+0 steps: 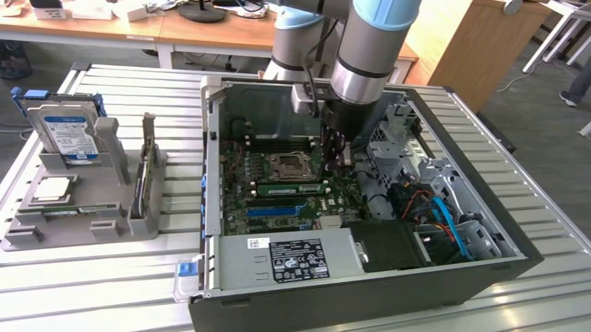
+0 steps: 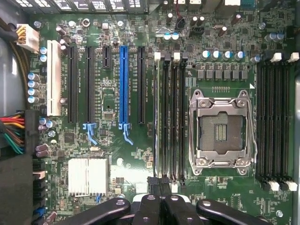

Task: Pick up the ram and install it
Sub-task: 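Press down the ram until it locks into place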

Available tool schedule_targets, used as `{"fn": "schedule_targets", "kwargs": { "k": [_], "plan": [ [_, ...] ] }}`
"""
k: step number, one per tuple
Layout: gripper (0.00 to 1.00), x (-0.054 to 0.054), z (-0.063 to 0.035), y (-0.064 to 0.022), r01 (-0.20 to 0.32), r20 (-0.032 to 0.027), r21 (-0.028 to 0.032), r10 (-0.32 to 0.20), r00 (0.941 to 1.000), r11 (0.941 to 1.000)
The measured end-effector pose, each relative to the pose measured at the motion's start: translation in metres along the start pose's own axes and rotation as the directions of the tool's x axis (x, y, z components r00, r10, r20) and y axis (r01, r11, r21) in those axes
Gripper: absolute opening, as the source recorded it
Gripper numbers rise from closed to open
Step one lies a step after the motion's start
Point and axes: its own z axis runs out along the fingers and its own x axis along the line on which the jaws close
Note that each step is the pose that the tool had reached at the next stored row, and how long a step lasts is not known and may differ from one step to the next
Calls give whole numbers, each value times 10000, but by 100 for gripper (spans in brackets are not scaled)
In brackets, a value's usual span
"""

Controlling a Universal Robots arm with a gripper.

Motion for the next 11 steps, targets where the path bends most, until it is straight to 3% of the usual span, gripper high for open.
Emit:
{"fn": "schedule_targets", "kwargs": {
  "k": [11],
  "plan": [
    [11, 0, 35, 0, 0, 3, 1, 0, 10000, 10000]
  ]
}}
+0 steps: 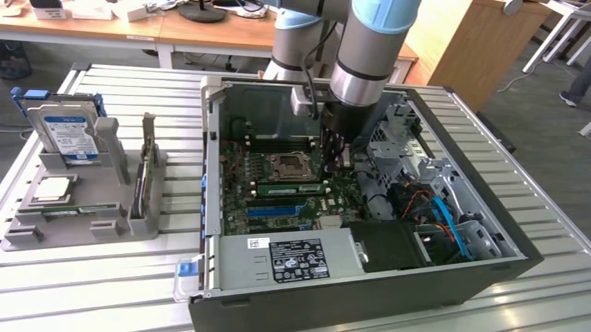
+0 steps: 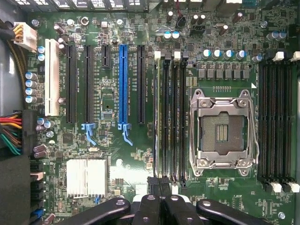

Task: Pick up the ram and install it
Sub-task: 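Press down the ram until it locks into place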

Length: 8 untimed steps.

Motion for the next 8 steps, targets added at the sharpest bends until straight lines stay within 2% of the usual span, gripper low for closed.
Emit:
{"fn": "schedule_targets", "kwargs": {
  "k": [8],
  "plan": [
    [11, 0, 23, 0, 1, -4, -2, -1, 10000, 10000]
  ]
}}
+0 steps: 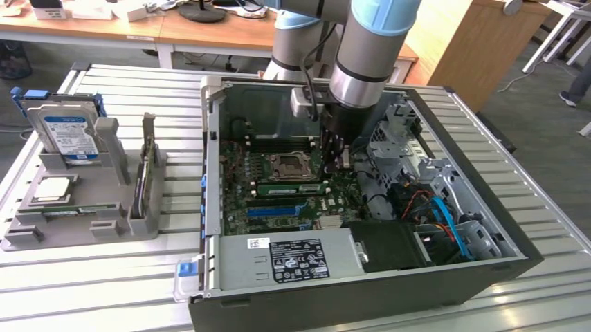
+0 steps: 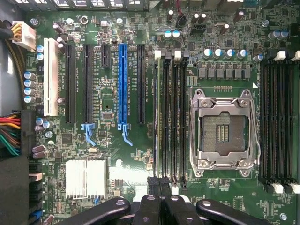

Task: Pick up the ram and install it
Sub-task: 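Press down the ram until it locks into place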

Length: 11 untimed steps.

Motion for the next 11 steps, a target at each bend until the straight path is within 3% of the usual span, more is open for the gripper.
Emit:
{"fn": "schedule_targets", "kwargs": {
  "k": [11],
  "plan": [
    [11, 0, 39, 0, 0, 1, 0, 0, 10000, 10000]
  ]
}}
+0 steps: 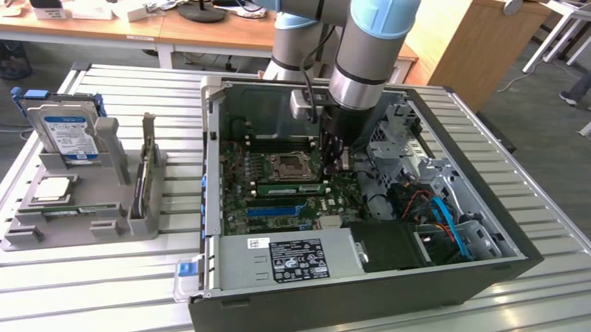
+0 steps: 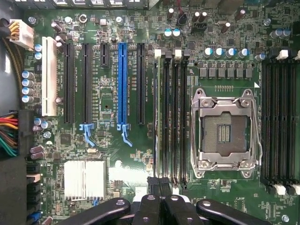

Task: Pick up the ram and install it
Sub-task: 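Press down the ram until it locks into place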

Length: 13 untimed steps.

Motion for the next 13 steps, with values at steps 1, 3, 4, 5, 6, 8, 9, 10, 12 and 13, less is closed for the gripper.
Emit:
{"fn": "schedule_targets", "kwargs": {
  "k": [1, 3, 4, 5, 6, 8, 9, 10, 12, 13],
  "plan": [
    [11, 0, 8, 0, -1, 0, 0, 1, 10000, 10000],
    [11, 0, 16, 0, 0, -1, 0, 0, 10000, 10000],
    [11, 0, 17, 0, 0, -3, -1, 0, 10000, 10000],
    [11, 0, 18, 0, 0, -2, -1, 0, 10000, 10000],
    [11, 0, 18, 0, 0, -2, 0, 0, 10000, 10000],
    [11, 0, 19, 0, -1, 0, 1, 1, 10000, 10000],
    [11, 0, 19, 0, -2, 0, 0, 2, 10000, 10000],
    [11, 0, 19, -6, -3, 0, 0, 3, 10000, 10000],
    [11, 0, 20, -24, -1, 1, 1, 1, 10000, 10000],
    [11, 0, 20, -31, 0, 0, 0, 0, 10000, 10000]
  ]
}}
